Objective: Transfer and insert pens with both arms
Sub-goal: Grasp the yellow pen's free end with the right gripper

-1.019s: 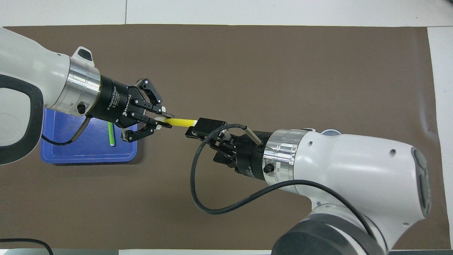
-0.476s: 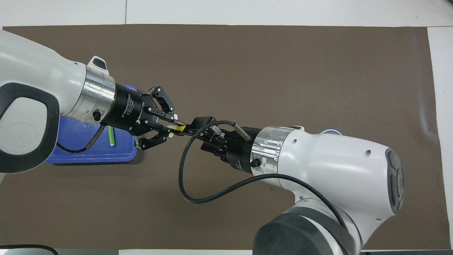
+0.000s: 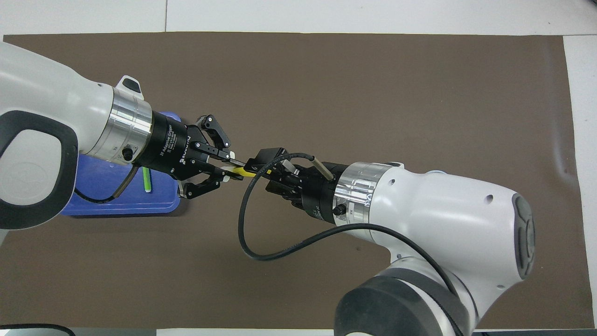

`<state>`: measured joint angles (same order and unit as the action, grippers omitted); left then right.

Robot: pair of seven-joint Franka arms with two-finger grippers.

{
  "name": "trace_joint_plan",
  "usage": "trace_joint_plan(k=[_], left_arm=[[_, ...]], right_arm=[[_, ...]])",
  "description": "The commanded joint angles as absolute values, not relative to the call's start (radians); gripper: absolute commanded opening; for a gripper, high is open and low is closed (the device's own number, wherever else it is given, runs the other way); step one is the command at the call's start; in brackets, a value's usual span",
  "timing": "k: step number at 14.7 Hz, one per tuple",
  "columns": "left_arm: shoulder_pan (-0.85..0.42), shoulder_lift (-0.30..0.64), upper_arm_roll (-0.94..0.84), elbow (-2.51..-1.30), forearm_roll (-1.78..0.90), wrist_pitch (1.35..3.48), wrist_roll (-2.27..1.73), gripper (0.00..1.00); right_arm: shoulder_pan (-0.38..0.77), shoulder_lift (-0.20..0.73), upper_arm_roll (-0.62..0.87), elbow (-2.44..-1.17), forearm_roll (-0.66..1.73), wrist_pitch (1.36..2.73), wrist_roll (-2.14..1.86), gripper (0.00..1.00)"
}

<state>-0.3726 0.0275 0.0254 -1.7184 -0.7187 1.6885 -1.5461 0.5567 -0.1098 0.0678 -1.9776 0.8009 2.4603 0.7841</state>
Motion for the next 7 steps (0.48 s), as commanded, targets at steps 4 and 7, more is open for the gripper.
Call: trace_joint_plan(k=[4, 7], left_arm=[[-0.385, -0.008, 0.034, -1.759, -0.736, 1.710, -1.557, 0.00], [-0.383, -0.008, 0.035, -1.759, -0.736, 1.709, -1.559, 0.00]], right_arm=[[0.551, -0.101, 0.072, -1.968, 0.787, 2.476, 0.778, 0.30], [0.551, -0.100, 0.071, -1.967, 0.787, 2.476, 0.776, 0.30]])
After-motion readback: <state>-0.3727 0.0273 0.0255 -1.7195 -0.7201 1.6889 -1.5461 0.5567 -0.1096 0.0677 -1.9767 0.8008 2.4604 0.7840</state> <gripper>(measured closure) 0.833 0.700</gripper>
